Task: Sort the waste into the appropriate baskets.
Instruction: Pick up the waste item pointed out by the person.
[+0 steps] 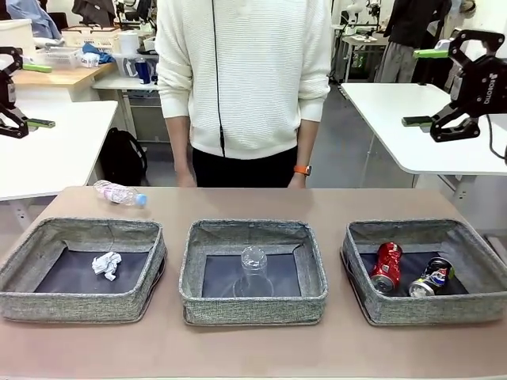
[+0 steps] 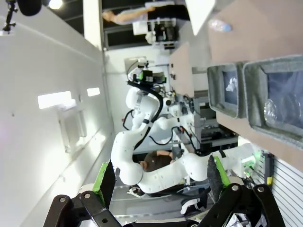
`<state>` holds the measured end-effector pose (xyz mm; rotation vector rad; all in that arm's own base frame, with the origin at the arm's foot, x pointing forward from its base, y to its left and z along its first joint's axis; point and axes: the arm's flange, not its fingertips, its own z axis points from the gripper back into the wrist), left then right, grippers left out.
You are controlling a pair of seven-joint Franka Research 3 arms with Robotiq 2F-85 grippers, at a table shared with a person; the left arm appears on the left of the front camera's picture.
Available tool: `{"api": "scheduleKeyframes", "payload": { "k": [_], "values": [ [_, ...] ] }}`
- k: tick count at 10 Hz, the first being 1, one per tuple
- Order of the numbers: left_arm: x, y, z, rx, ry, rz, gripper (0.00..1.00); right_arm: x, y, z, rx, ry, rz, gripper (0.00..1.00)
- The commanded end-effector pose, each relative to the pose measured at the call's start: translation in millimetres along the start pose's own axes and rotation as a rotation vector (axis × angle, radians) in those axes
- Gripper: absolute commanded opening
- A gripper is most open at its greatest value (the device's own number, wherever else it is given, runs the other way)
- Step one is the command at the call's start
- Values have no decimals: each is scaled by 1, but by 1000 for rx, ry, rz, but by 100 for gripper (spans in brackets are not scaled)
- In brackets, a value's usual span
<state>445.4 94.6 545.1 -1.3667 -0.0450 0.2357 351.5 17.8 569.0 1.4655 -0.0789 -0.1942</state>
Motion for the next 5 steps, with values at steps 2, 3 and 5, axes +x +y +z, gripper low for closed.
{"api": "scheduleKeyframes", "payload": {
  "k": [2, 3, 5],
  "values": [
    [-2, -2, 1, -14, 4, -6, 100, -1, 1, 0, -7, 7, -4, 100],
    [-2, -2, 1, -14, 4, -6, 100, -1, 1, 0, -7, 7, -4, 100],
    [0, 0, 0, 0, 0, 0, 100, -1, 1, 0, -7, 7, -4, 100]
  ]
}}
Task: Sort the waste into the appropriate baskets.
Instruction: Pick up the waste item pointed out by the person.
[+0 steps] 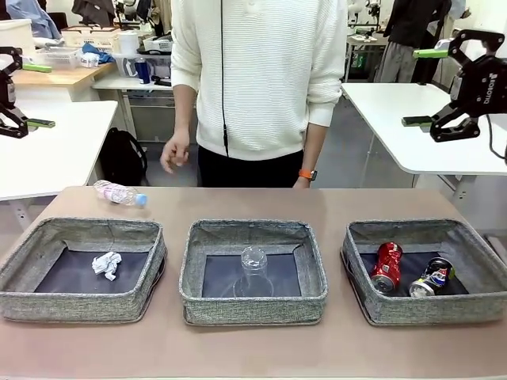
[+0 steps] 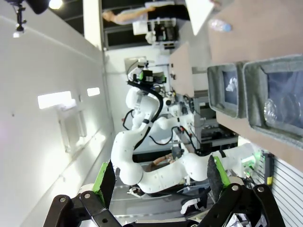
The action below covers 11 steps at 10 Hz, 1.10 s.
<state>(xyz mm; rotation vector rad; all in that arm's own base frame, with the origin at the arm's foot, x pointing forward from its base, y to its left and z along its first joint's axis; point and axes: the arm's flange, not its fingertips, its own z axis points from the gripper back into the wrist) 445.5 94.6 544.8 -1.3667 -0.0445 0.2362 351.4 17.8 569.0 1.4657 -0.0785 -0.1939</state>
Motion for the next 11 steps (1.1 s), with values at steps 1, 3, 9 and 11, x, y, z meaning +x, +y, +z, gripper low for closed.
{"api": "scheduleKeyframes", "payload": {
  "k": [1, 3, 9, 11],
  "values": [
    [-10, -17, 5, 4, -195, -275, 100, -1, 1, 0, -7, 7, -4, 100],
    [16, -23, -34, 277, -194, -677, 100, -1, 1, 0, -7, 7, -4, 100],
    [52, 30, -84, 1092, -61, -1040, 100, -1, 1, 0, -7, 7, -4, 100],
    [60, 46, -91, 1143, -119, -911, 100, -1, 1, 0, -7, 7, -4, 100]
  ]
}}
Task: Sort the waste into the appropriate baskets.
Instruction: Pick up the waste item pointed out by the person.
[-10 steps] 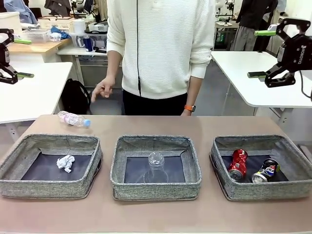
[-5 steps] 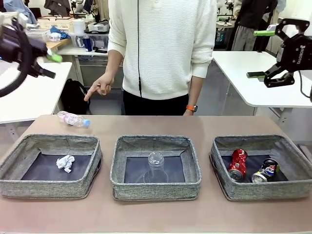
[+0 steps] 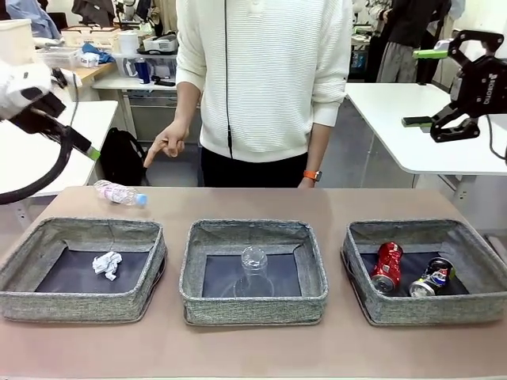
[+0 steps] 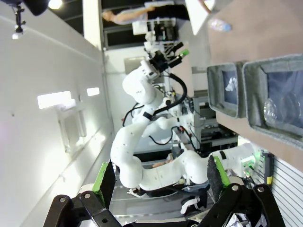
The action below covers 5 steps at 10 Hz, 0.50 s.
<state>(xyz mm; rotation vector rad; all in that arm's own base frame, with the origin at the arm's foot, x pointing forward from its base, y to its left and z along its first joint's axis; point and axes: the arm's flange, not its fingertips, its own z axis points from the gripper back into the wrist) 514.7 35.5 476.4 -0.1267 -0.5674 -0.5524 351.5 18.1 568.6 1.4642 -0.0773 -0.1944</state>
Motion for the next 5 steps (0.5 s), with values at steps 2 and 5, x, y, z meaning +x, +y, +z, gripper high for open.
{"api": "scheduleKeyframes", "payload": {
  "k": [2, 5],
  "values": [
    [9, 0, 9, -55, -29, -27, 100, -1, 1, 0, -5, 6, -3, 100],
    [9, -6, 3, -19, -8, -12, 100, -1, 1, 0, -5, 6, -3, 100]
  ]
}}
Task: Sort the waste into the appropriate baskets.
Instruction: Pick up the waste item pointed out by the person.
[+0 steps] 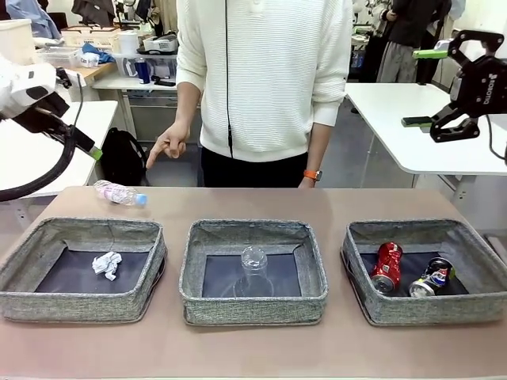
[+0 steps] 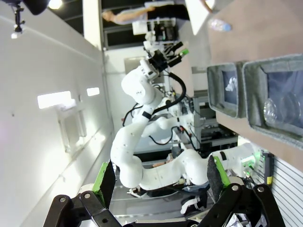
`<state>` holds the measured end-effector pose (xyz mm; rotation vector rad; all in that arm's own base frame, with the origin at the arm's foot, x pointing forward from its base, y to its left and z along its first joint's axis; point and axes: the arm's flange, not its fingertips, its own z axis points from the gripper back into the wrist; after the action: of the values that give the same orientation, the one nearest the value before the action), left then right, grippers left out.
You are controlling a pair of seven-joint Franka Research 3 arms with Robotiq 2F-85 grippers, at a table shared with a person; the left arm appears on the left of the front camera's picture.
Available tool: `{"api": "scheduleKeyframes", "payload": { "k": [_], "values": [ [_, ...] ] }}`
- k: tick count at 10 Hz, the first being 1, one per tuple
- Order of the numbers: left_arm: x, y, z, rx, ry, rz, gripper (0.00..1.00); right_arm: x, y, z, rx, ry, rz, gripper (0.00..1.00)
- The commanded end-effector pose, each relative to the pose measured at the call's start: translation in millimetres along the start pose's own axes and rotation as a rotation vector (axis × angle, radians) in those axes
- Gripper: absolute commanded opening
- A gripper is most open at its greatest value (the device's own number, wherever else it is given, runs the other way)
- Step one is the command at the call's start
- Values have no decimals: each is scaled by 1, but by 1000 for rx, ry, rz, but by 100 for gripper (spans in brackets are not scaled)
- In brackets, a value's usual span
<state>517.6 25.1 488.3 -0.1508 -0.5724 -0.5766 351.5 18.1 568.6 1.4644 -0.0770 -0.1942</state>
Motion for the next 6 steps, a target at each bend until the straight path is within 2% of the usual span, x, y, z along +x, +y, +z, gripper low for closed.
{"api": "scheduleKeyframes", "payload": {
  "k": [1, 2, 3, 4, 6],
  "values": [
    [5, 15, -13, -46, 211, -269, 100, -1, 2, 0, -5, 6, -3, 100],
    [12, 31, -19, -98, 313, -545, 100, -1, 2, 0, -5, 6, -3, 100],
    [15, 42, -27, -91, 357, -745, 100, -1, 2, 0, -5, 6, -3, 100],
    [13, 46, -35, -129, 427, -1016, 100, -1, 2, 0, -5, 6, -3, 100],
    [13, 38, -48, -253, 439, -1299, 100, -1, 2, 0, -5, 6, -3, 100]
  ]
}}
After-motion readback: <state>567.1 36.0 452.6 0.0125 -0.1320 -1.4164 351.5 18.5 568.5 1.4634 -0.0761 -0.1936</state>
